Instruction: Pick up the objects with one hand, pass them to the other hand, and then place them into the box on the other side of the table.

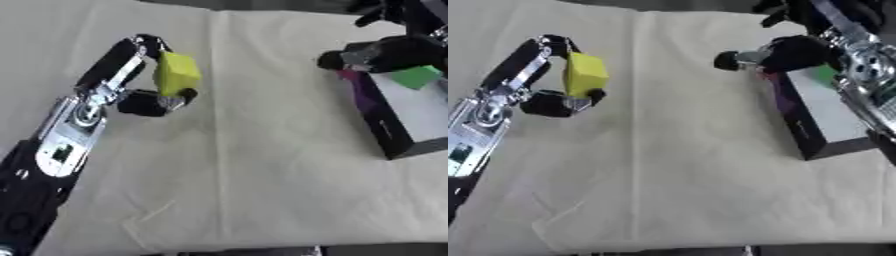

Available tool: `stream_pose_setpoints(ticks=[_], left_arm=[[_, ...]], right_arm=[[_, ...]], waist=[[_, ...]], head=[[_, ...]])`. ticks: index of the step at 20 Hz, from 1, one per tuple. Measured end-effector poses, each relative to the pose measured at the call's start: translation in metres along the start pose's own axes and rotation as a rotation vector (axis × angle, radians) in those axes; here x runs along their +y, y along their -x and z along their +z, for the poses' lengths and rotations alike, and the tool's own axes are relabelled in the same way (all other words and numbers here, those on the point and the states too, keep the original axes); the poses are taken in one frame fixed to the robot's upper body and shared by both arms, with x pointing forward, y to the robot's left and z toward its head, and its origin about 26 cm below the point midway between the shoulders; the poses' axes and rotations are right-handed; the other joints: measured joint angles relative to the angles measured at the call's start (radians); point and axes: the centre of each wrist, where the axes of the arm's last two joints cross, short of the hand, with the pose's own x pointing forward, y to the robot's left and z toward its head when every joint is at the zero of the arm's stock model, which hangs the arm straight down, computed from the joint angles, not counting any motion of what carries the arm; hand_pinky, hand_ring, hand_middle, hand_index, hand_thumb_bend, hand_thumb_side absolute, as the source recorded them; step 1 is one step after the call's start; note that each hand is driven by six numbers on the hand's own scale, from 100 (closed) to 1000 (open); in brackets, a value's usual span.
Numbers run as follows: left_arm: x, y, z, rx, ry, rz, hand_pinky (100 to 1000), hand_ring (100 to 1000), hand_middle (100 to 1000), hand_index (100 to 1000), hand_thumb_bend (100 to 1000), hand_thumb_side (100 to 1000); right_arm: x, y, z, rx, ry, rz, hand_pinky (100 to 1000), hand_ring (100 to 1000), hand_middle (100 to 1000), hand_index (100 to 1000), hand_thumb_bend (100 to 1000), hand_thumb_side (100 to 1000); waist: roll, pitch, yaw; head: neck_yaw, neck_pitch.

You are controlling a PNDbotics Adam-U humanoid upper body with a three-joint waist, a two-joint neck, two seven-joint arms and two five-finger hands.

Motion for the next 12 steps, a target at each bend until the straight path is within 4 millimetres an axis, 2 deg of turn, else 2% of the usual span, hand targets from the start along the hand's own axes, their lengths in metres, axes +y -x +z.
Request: stream_pose_setpoints(ticks=[3, 12], left_arm=[[-0.003, -0.002, -0.003, -0.015, -0.004, 0.008, 772, 594, 550, 463, 100, 438], [-0.011, -0.016, -0.015, -0.089, -0.004, 0.021, 772, 594, 549, 462, 100, 429]], right_arm=[[0.007, -0.005, -0.004, -0.014, -0.037, -0.019, 703, 764, 758, 813, 860, 255], [0.019, -0.021, -0.016, -0.057, -0.123, -0.026, 707, 764, 759, 812, 855, 250]], waist=[[-0.008, 0.0, -0.005], [-0.016, 0.0, -0.007]], head=[[0.0, 0.0], [0.001, 0.004]])
